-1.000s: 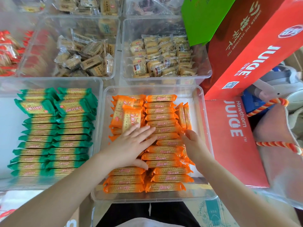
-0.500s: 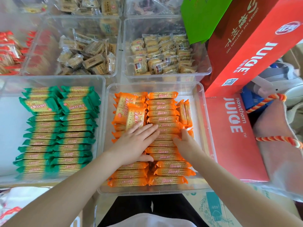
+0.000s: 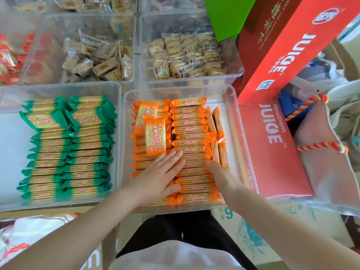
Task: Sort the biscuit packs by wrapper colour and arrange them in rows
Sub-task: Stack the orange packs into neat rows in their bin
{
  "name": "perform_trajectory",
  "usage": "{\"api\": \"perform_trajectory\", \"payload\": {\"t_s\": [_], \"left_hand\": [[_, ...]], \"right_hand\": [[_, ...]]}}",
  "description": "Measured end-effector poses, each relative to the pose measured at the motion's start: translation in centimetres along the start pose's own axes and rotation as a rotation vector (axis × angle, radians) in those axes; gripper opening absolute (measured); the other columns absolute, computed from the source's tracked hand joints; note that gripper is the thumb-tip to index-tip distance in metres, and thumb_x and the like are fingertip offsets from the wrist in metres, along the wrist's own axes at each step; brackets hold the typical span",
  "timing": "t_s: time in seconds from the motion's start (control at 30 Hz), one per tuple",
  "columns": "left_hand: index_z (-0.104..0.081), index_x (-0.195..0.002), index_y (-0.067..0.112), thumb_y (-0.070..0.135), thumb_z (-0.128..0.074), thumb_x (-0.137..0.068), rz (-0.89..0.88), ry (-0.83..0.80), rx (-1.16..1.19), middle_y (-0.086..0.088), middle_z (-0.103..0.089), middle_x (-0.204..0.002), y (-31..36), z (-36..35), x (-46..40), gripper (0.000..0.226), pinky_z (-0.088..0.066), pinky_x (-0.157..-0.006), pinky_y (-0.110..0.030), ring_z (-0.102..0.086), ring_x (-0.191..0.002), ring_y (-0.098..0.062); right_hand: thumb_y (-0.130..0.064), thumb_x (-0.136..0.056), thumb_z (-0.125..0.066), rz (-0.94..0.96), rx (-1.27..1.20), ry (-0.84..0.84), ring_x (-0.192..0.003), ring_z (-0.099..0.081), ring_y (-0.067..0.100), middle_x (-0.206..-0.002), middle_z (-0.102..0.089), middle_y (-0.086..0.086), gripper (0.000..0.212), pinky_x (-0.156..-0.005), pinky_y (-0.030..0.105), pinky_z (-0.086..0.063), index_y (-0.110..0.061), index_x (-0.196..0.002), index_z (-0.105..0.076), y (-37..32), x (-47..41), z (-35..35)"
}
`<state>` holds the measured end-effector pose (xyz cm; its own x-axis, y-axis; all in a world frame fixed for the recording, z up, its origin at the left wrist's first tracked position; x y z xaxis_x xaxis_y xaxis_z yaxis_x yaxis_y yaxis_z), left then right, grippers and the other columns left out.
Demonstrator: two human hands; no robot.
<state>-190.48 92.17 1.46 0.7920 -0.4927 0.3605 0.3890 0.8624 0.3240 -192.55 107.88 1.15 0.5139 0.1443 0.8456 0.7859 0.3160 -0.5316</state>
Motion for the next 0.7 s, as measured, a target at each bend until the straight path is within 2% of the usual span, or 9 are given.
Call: {"api": "perform_trajectory", "payload": {"t_s": [0.07,0.13,0.23,0.27,0.33,0.43,0.5,0.6,0.7], "left_hand": [[0.016,-0.141,0.026,0.077,0.007,-0.075,-0.009,0.006,-0.075,0.004,0.029,-0.147,0.2,0.4,-0.1,0.084,0.019,-0.111,-0.032,0.031,-0.134,-0.011],[0.007,-0.146,0.022,0.070,-0.014,-0.083,0.008,0.041,-0.158,0.001,0.023,-0.149,0.3,1.1,0.0,0.082,0.010,-0.115,-0.036,0.024,-0.136,-0.014],[-0.028,-0.145,0.014,0.065,-0.029,-0.085,0.082,0.300,-0.181,-0.012,-0.014,-0.154,0.3,3.8,0.1,0.079,-0.012,-0.111,-0.046,-0.009,-0.141,-0.025],[-0.027,-0.146,0.013,0.065,-0.033,-0.085,0.151,0.379,-0.165,-0.014,-0.013,-0.154,-0.2,4.7,0.1,0.080,-0.010,-0.111,-0.046,-0.008,-0.141,-0.028],[-0.006,-0.149,0.017,0.061,-0.039,-0.086,0.352,0.442,-0.024,-0.014,0.010,-0.154,-2.0,5.4,-0.1,0.084,0.003,-0.112,-0.041,0.010,-0.141,-0.028],[0.003,-0.149,0.018,0.050,-0.042,-0.091,0.563,0.467,0.324,-0.010,0.020,-0.154,-4.1,5.0,-0.3,0.080,0.001,-0.113,-0.038,0.016,-0.142,-0.022],[-0.001,-0.149,0.016,0.042,-0.043,-0.094,0.516,0.504,0.414,-0.006,0.011,-0.156,-4.4,5.0,-0.5,0.074,0.000,-0.115,-0.036,0.011,-0.143,-0.019],[-0.011,-0.149,0.013,0.038,-0.046,-0.094,0.444,0.542,0.325,-0.004,-0.012,-0.156,-4.7,5.4,-0.5,0.069,-0.010,-0.113,-0.031,-0.009,-0.144,-0.018],[-0.017,-0.148,0.012,0.039,-0.050,-0.092,0.513,0.620,0.354,-0.006,-0.021,-0.154,-5.8,6.5,-0.2,0.070,-0.022,-0.112,-0.035,-0.019,-0.141,-0.021]], "right_hand": [[-0.029,-0.100,-0.040,0.063,0.101,-0.023,-0.077,-0.058,0.005,-0.100,-0.061,-0.004,0.035,-0.050,0.013,-0.042,-0.019,-0.133,-0.043,-1.2,0.3,-0.2],[-0.027,-0.098,-0.042,0.193,0.199,0.077,-0.084,-0.053,0.007,-0.109,-0.055,-0.005,0.038,-0.064,0.017,-0.042,-0.017,-0.134,-0.039,-3.4,0.1,1.1],[-0.021,-0.098,-0.042,0.340,0.204,0.209,-0.097,-0.049,0.015,-0.121,-0.053,-0.002,0.031,-0.081,0.030,-0.039,-0.027,-0.128,-0.040,-6.4,-0.5,2.7],[-0.018,-0.097,-0.041,0.365,0.181,0.204,-0.095,-0.050,0.015,-0.114,-0.056,-0.003,0.029,-0.079,0.030,-0.040,-0.031,-0.123,-0.040,-7.0,-0.8,2.5],[-0.013,-0.098,-0.039,0.393,0.126,0.149,-0.090,-0.054,0.012,-0.097,-0.057,-0.009,0.032,-0.070,0.021,-0.042,-0.031,-0.124,-0.042,-7.8,-1.7,1.7],[-0.014,-0.099,-0.038,0.382,0.090,0.126,-0.077,-0.056,0.005,-0.088,-0.057,-0.013,0.027,-0.052,0.008,-0.043,-0.030,-0.119,-0.044,-8.3,-2.7,0.5],[-0.019,-0.098,-0.039,0.357,0.122,0.118,-0.082,-0.059,0.008,-0.097,-0.062,-0.008,0.027,-0.061,0.016,-0.046,-0.030,-0.122,-0.046,-8.3,-3.0,0.0],[-0.023,-0.097,-0.041,0.358,0.213,0.129,-0.103,-0.058,0.017,-0.116,-0.061,-0.004,0.036,-0.078,0.027,-0.042,-0.027,-0.133,-0.046,-8.9,-3.4,0.4],[-0.028,-0.098,-0.038,0.442,0.365,0.212,-0.107,-0.046,0.013,-0.121,-0.044,-0.012,0.051,-0.086,0.026,-0.032,-0.027,-0.147,-0.022,-10.9,-3.4,1.2]]}}
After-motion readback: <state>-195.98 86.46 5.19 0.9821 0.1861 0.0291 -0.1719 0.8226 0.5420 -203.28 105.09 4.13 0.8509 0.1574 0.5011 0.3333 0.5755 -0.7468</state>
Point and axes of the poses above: each hand's wrist, its own x-axis away from the middle knuckle, its own z-axis out of the back of the hand, y = z × x, the point moved 7 cm from there along -x, towards the middle knuckle
